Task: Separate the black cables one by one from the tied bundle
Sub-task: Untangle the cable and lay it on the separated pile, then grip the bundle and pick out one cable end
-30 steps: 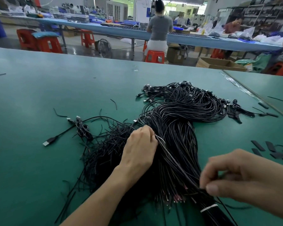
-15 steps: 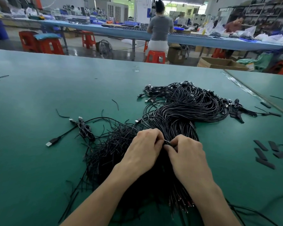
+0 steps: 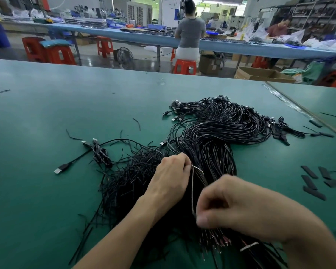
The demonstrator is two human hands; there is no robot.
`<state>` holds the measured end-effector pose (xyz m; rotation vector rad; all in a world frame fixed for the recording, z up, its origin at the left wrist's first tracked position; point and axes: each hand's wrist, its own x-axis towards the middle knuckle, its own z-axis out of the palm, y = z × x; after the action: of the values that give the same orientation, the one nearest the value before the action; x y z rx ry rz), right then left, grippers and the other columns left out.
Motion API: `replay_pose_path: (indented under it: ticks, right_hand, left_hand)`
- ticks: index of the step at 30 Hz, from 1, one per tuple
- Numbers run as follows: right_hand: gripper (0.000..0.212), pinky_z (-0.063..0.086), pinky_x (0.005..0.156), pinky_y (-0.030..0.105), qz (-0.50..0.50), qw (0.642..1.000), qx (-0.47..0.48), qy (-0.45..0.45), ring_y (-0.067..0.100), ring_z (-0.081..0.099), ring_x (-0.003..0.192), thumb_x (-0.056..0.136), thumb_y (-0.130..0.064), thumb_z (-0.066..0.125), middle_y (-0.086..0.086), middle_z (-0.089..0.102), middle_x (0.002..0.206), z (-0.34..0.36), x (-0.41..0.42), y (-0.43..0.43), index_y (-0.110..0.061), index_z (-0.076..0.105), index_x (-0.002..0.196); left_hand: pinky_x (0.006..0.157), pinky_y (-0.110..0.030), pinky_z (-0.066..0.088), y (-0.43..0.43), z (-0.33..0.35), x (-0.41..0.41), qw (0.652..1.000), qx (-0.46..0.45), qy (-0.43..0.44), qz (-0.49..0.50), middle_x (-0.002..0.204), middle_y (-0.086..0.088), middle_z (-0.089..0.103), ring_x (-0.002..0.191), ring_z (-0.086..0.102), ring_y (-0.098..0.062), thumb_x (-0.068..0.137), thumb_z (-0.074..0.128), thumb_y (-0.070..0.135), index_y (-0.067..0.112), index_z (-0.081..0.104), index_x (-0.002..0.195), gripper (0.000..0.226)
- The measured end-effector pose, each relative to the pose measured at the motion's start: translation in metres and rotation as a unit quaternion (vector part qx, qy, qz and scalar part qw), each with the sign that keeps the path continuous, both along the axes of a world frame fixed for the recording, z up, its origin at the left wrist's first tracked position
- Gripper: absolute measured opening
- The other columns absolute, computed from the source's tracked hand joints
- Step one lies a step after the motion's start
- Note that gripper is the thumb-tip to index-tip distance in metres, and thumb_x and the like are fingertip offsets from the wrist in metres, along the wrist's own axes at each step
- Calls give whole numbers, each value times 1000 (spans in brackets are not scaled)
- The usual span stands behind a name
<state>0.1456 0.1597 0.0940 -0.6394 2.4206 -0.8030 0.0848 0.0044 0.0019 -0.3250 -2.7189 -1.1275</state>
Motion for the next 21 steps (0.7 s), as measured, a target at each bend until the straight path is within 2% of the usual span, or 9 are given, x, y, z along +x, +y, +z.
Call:
replay_pose_path:
  ticks: [2, 4, 7, 10, 13, 15, 17, 19, 21]
  right_hand:
    - [4, 48, 65, 15, 26, 999, 20, -24, -6, 62, 66, 81, -33, 75, -18, 71, 71, 6, 8, -1, -33, 73, 76]
    - [4, 56, 70, 24, -32, 997, 62, 40, -1, 66, 68, 77, -34, 74, -16, 72, 72, 1, 8, -1, -31, 76, 79]
    - [22, 59, 75, 37, -145, 980, 116, 74, 9, 68, 72, 78, -43, 69, -5, 73, 74, -10, 1, -6, -23, 74, 85]
    - [40, 57, 76, 43, -244, 962, 96, 79, 22, 66, 79, 91, -52, 52, 3, 68, 84, -25, -6, -19, -15, 65, 82]
    - [25, 53, 80, 38, -298, 936, 124, 140, 29, 60, 92, 93, -43, 50, 3, 56, 97, -42, -12, -32, -20, 59, 98]
    - [27, 46, 72, 34, -322, 923, 130, 166, 29, 56, 91, 91, -43, 54, 2, 50, 96, -49, -12, -38, -19, 55, 103]
    - [28, 42, 71, 34, -349, 911, 116, 186, 32, 58, 97, 93, -44, 54, 6, 55, 103, -54, -14, -40, -18, 53, 105]
    - [27, 45, 76, 38, -367, 907, 87, 190, 35, 58, 103, 96, -41, 54, 9, 58, 111, -59, -18, -39, -16, 55, 106]
    - [24, 49, 81, 40, -376, 907, 65, 178, 34, 58, 102, 97, -40, 56, 8, 59, 109, -60, -20, -36, -17, 59, 104]
  left_hand:
    - [74, -31, 44, 0, 0, 1, 1000, -6, 3, 10, 87, 7, 62, 81, 56, -16, 99, 50, 23, 25, 55, 85, 16]
    - [73, -31, 44, 1, 0, 2, 1000, -4, 12, 8, 85, 7, 62, 79, 56, -16, 99, 51, 23, 23, 56, 84, 15]
    - [74, -33, 44, 2, 1, 3, 1000, 2, 8, 8, 84, 6, 62, 80, 56, -17, 97, 53, 22, 20, 59, 85, 14]
    - [77, -31, 42, 2, 2, 1, 1000, -1, -6, 9, 89, 7, 62, 86, 55, -16, 97, 53, 22, 19, 61, 88, 12]
    - [79, -31, 44, 1, 2, 2, 1000, -6, -3, 0, 92, 7, 63, 87, 55, -15, 96, 55, 21, 20, 62, 90, 9]
    - [81, -33, 48, 0, 3, 2, 1000, -3, 4, -7, 91, 8, 64, 85, 57, -15, 95, 59, 20, 22, 62, 88, 8]
    - [82, -36, 49, 0, 3, 2, 1000, 4, 6, -15, 90, 7, 64, 85, 58, -17, 95, 60, 19, 22, 62, 86, 10]
    - [81, -37, 49, 0, 3, 3, 1000, 6, 3, -18, 89, 6, 63, 85, 58, -17, 96, 59, 19, 22, 61, 85, 11]
    - [82, -38, 49, 0, 2, 2, 1000, 1, 4, -18, 91, 6, 63, 86, 58, -17, 96, 58, 18, 21, 60, 86, 11]
